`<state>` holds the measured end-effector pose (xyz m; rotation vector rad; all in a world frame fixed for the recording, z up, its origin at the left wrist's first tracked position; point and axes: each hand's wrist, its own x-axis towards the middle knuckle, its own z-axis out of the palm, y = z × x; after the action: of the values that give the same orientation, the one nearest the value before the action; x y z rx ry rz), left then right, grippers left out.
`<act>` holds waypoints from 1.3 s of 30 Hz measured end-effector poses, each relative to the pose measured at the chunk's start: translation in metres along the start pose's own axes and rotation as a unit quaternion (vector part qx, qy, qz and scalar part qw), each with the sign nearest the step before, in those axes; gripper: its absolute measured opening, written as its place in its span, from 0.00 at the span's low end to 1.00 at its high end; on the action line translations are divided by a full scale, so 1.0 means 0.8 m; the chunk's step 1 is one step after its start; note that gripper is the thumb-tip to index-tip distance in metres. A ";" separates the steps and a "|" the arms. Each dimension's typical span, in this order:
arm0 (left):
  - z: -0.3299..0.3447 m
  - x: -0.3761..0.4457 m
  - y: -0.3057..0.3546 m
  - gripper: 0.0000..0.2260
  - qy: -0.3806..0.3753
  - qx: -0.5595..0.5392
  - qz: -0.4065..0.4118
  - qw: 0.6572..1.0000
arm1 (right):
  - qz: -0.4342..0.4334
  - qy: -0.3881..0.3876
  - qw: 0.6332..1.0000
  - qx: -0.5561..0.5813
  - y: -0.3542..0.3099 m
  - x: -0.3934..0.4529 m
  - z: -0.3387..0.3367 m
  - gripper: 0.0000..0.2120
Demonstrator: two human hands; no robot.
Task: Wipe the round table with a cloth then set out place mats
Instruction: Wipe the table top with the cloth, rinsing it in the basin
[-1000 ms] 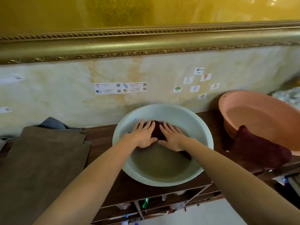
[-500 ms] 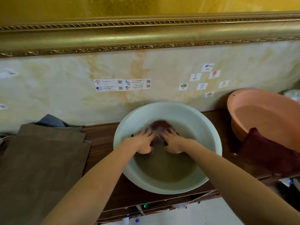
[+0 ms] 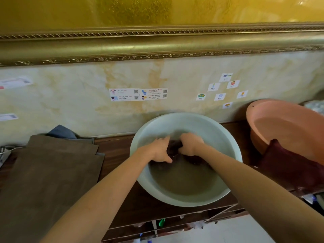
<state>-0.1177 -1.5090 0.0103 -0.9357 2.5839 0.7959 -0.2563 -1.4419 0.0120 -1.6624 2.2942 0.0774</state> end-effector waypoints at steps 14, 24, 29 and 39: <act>0.003 -0.011 0.048 0.09 0.086 -0.515 0.022 0.853 | 0.068 0.106 0.821 0.557 0.005 -0.039 -0.124 0.08; 0.010 -0.035 0.071 0.12 0.058 -0.727 -0.128 0.672 | 0.077 0.192 0.896 0.393 0.037 -0.025 -0.080 0.09; -0.016 -0.037 0.082 0.20 0.048 -0.878 -0.070 0.471 | 0.018 0.220 0.893 0.393 0.015 -0.054 -0.059 0.10; -0.028 -0.045 0.078 0.13 0.023 -0.855 -0.047 0.516 | -0.138 0.108 0.902 0.395 0.029 -0.110 -0.074 0.28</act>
<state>-0.1335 -1.4641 0.0690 -1.2230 0.7832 3.2602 -0.2660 -1.3668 0.0895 -1.5396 1.7875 -1.0046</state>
